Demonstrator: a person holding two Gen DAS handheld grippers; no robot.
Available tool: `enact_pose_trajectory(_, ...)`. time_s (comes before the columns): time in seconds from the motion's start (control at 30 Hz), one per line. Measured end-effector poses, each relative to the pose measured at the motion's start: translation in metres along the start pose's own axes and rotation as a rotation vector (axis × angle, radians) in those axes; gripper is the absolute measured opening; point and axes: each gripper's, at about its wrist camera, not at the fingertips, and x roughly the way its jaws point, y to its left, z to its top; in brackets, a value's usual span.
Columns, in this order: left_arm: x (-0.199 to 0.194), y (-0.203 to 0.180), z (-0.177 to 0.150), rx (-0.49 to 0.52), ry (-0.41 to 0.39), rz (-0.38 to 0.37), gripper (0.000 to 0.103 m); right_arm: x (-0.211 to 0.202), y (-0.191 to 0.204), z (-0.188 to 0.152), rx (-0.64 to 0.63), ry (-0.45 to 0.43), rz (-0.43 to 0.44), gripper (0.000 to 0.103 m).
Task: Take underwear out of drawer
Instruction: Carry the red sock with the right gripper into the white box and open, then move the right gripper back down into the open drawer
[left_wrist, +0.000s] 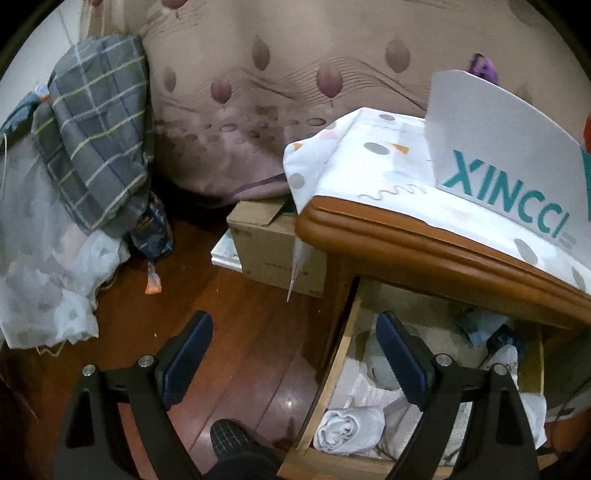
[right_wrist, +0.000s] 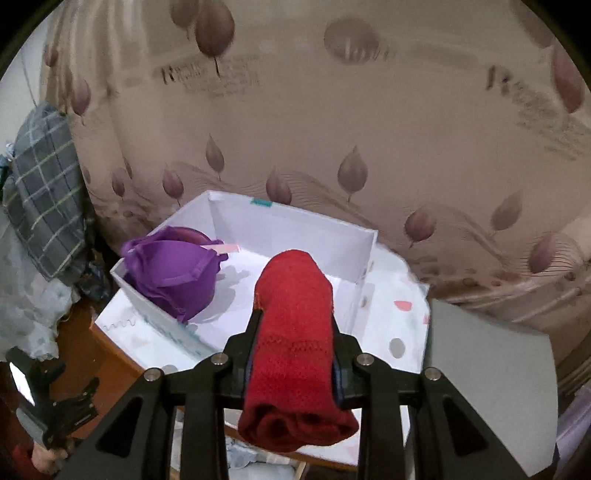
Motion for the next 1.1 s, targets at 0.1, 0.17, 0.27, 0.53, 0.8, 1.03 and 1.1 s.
enact_pose_trajectory(0.1,0.005,0.009,0.001,-0.036,0.023,0.004,0.088,0.033,0.0,0.013,-0.006,0.06,-0.036,0.03)
enact_pose_trajectory(0.17,0.005,0.013,0.002,-0.05,0.025,0.009,0.088,0.055,0.003,0.018,-0.019,0.102,-0.061,0.03)
enact_pose_trajectory(0.27,0.006,0.018,0.003,-0.073,0.03,0.004,0.088,0.08,0.002,0.022,-0.001,0.145,-0.06,0.031)
enact_pose_trajectory(0.53,0.011,0.023,0.004,-0.093,0.053,0.005,0.088,0.127,-0.008,0.021,0.035,0.239,-0.1,0.035)
enact_pose_trajectory(0.8,0.01,0.023,0.004,-0.085,0.061,0.001,0.088,0.133,-0.008,0.02,0.028,0.237,-0.124,0.051)
enact_pose_trajectory(1.03,0.014,0.019,0.003,-0.065,0.065,0.003,0.088,0.119,0.0,0.022,-0.019,0.2,-0.181,0.06)
enact_pose_trajectory(1.1,0.015,0.017,0.003,-0.061,0.067,-0.004,0.088,0.105,-0.001,0.022,-0.015,0.176,-0.175,0.06)
